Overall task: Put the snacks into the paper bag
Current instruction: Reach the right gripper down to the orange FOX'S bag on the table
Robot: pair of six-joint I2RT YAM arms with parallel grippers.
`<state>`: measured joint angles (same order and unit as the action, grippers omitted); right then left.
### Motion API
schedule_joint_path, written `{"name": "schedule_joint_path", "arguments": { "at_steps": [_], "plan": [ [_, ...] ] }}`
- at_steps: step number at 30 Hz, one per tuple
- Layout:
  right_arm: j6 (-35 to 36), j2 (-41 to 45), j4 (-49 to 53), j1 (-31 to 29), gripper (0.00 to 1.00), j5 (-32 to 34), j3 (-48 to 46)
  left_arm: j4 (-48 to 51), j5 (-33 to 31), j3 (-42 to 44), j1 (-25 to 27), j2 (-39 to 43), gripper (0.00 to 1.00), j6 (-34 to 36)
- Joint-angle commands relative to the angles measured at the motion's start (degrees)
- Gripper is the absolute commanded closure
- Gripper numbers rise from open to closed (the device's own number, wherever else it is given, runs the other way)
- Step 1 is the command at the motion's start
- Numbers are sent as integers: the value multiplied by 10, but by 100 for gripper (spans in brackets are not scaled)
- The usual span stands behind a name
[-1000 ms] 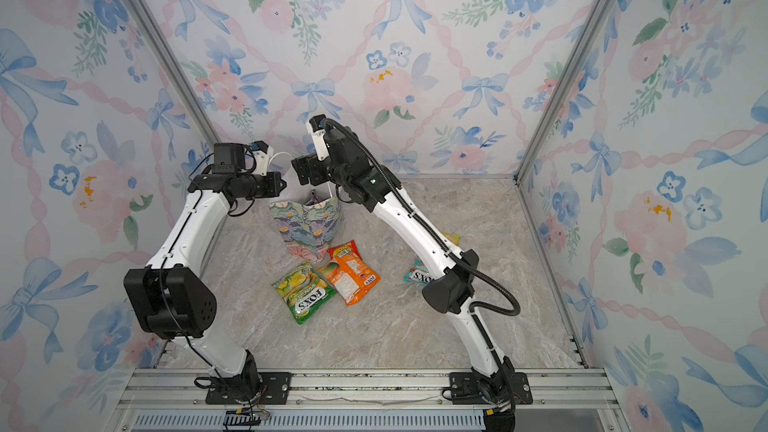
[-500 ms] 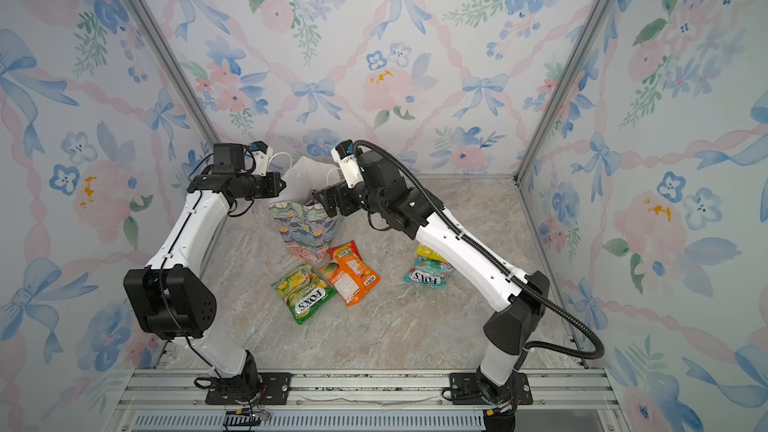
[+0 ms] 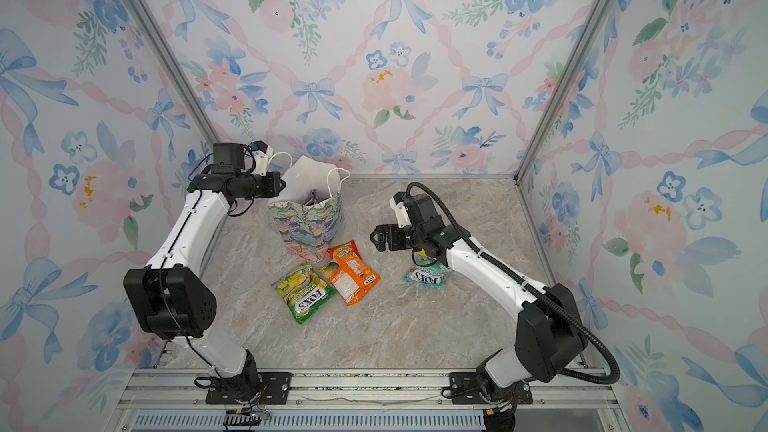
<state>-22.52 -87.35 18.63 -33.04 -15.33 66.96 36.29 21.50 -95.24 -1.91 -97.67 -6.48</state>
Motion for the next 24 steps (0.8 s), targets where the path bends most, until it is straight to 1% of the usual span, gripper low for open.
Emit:
{"name": "schedule_joint_path", "arguments": {
  "at_steps": [1,5,11,16,24],
  "plan": [
    [-3,-33,-10,1,4,-59,-6,6,-1,9,-3,10,100,6],
    [10,-90,-12,2,7,-93,1,6,-4,9,-3,8,100,6],
    [23,-160,-9,0,12,-122,25,6,-5,9,-3,9,100,6],
    [20,-204,-16,-9,14,-122,44,6,-1,9,-3,7,100,6],
    [11,-248,-24,-30,15,-114,66,6,-1,9,-3,5,100,5]
  ]
}}
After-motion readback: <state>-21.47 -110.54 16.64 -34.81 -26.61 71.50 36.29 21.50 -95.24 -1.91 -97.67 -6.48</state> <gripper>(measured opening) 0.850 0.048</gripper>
